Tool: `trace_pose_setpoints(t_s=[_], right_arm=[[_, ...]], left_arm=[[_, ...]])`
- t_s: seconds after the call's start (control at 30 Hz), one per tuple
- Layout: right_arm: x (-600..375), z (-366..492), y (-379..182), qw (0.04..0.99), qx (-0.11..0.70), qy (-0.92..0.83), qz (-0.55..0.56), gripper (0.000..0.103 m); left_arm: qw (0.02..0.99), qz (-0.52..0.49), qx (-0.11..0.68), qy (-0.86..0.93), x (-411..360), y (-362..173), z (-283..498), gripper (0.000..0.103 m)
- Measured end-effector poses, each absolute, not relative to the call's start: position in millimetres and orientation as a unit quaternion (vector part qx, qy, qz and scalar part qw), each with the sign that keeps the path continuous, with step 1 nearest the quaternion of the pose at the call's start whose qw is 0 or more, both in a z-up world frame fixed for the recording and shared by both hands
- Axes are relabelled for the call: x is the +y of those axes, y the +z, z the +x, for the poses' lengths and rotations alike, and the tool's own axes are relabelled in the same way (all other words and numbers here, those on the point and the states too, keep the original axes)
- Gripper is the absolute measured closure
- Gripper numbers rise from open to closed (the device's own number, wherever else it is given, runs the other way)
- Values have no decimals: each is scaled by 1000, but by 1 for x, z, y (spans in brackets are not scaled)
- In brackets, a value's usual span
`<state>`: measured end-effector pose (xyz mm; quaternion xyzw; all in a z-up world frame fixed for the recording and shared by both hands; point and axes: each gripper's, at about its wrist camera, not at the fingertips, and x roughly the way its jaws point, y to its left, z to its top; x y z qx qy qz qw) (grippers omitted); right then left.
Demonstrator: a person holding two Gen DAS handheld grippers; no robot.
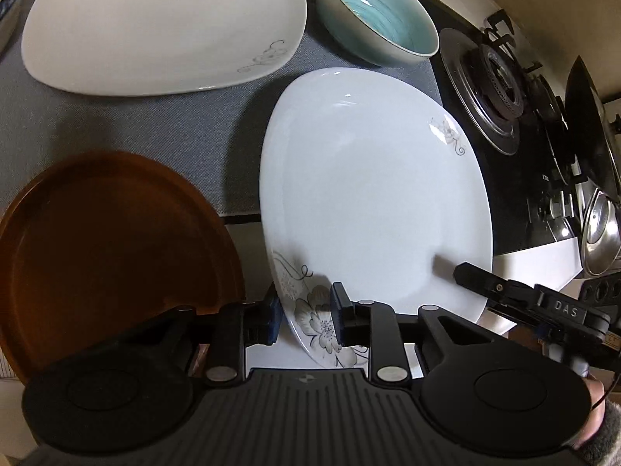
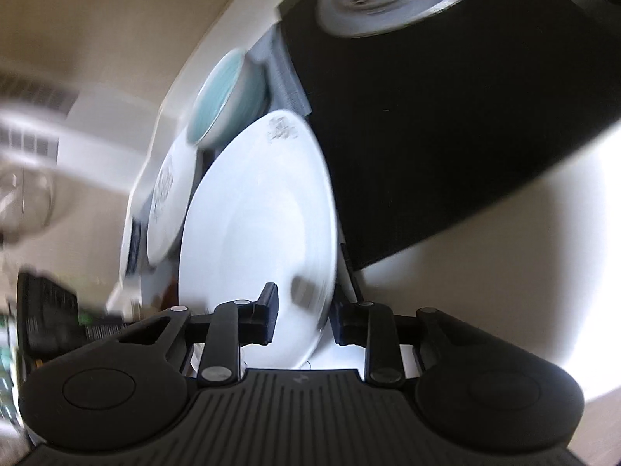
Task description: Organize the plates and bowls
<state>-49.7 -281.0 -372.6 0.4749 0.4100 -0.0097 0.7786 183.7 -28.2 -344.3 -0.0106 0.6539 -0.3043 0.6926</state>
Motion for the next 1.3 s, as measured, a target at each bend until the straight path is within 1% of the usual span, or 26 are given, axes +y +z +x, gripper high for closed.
trace_pose_setpoints(t_s=[0.03, 0.07, 0.23, 0.3, 0.5, 0.63, 0.8, 0.93, 1.2, 1.3], right_arm=[[-276, -50, -368, 790, 410, -18, 456, 84], [-272, -50, -364, 801, 410, -24, 435, 84], [-255, -56, -342, 832, 392, -29, 392, 85], [-255, -59, -333, 842, 378, -23, 384, 84], [-250, -62, -326, 850, 383, -27, 361, 83], [-254, -70, -325, 840, 379, -23, 389, 82], [-257, -74, -330, 836, 379, -19, 397, 82], [-257, -74, -331, 834, 377, -20, 402, 82], [-261, -69, -346, 822, 398, -20, 408, 85], [-258, -70, -340, 825, 396, -19, 402, 85]], left_arm=[[693, -14, 654, -301, -27, -343, 183, 75], [695, -16, 654, -298, -26, -342, 182, 75], [717, -16, 633, -292, -25, -326, 178, 75], [712, -28, 638, -291, -21, -322, 181, 76], [699, -48, 651, -291, -16, -328, 179, 76], [699, -44, 647, -301, -13, -322, 177, 77], [700, -44, 644, -307, -12, -319, 177, 77], [703, -40, 640, -307, -10, -319, 176, 80], [697, -46, 649, -304, -6, -326, 177, 83], [705, -41, 638, -308, -7, -318, 174, 83]])
